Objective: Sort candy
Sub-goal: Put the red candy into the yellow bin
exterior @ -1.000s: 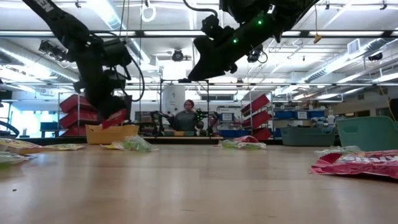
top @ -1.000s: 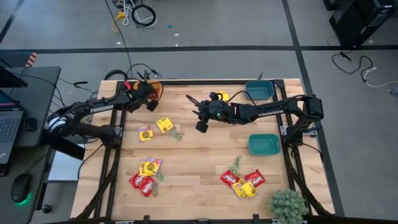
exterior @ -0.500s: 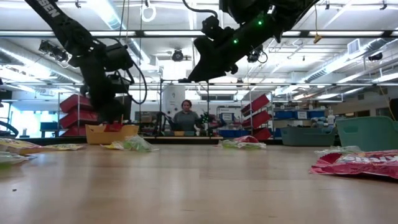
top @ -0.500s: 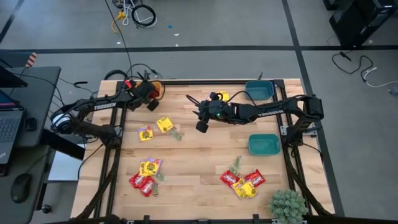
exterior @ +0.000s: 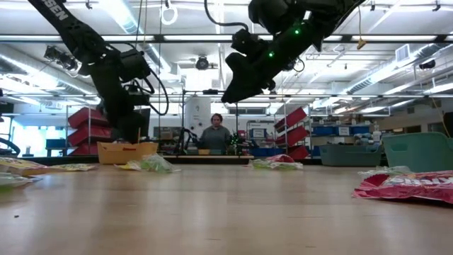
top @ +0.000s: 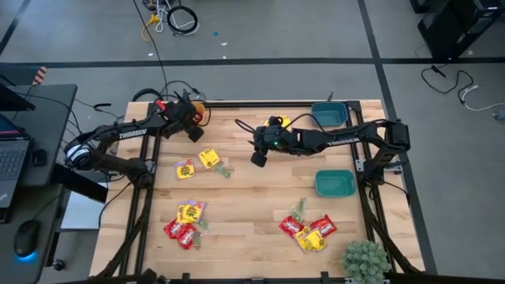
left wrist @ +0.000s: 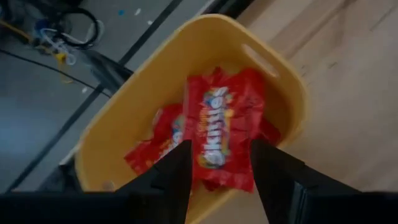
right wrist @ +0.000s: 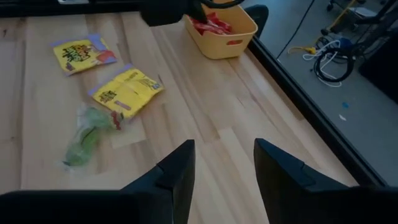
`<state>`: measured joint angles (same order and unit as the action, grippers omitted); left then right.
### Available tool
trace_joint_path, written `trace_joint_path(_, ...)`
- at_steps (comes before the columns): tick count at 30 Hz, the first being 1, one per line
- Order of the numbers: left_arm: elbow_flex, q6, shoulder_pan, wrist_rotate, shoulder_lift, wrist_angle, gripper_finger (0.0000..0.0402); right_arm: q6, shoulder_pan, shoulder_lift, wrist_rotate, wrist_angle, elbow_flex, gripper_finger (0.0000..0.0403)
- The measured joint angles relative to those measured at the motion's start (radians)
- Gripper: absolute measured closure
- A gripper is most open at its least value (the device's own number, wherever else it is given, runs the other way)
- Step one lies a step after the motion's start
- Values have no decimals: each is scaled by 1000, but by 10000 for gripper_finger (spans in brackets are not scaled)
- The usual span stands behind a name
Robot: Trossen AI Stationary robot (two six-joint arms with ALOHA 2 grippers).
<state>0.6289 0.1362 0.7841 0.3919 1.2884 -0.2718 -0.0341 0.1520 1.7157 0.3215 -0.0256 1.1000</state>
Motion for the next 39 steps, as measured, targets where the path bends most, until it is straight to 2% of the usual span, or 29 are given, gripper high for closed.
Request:
trace_joint_path(5, 56, -9, 0, 40, -1, -36, 238, 0, 0, 0, -1, 4, 0, 241)
trace_joint_path(12, 53, -12, 32, -12, 35, -63, 266, 0, 0, 0, -45, 17, 0, 253)
trace_joint_path(16, 53, -11, 87, -144, 80, -35, 308, 0, 0, 0, -85, 25, 0, 286)
trace_joint_path(22, 54, -18, 195, -292, 114, 8, 393, 1, 0, 0, -118, 39, 0, 369)
trace_joint_path(25, 54, -18, 227, -321, 113, 14, 394, 8, 0, 0, -118, 40, 0, 397)
trace_joint_path(30, 54, -22, 253, -323, 113, 60, 399, 4, 8, 0, -118, 36, 0, 384)
trace_joint_path(36, 54, -17, 253, -331, 113, 65, 400, 9, 9, 0, -118, 36, 0, 390)
trace_joint_path(39, 54, -31, 249, -423, 104, 49, 400, 10, 9, 0, -119, 36, 0, 394)
